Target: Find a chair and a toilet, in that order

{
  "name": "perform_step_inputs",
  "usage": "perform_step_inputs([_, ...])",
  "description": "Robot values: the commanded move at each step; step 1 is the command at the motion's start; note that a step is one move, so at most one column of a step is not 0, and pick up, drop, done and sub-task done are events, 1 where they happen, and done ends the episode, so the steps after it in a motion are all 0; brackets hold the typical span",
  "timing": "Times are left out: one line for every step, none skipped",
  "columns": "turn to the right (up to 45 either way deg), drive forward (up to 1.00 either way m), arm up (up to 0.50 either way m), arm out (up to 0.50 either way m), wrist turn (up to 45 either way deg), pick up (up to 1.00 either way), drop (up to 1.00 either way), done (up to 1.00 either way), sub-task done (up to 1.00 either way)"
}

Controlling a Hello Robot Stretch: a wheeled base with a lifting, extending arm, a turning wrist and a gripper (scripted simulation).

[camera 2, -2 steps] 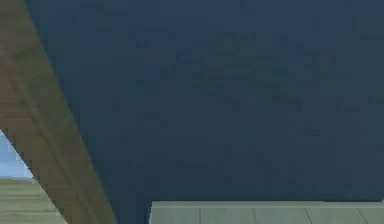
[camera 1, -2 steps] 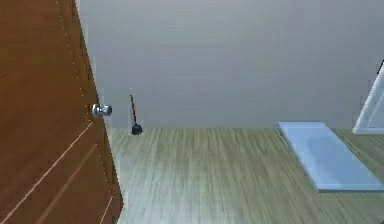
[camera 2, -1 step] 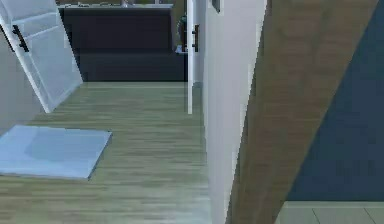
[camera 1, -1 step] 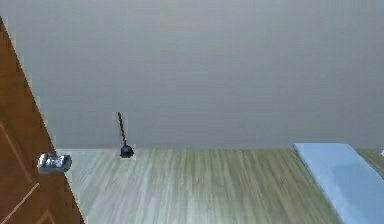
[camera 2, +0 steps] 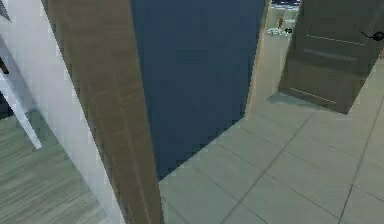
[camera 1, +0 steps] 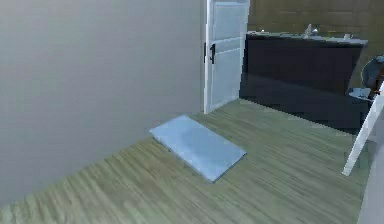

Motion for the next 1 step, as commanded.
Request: perform_step_inputs([24.0, 0.00, 0.00, 0.00, 0.0, 0.00, 0.00, 0.00, 0.00])
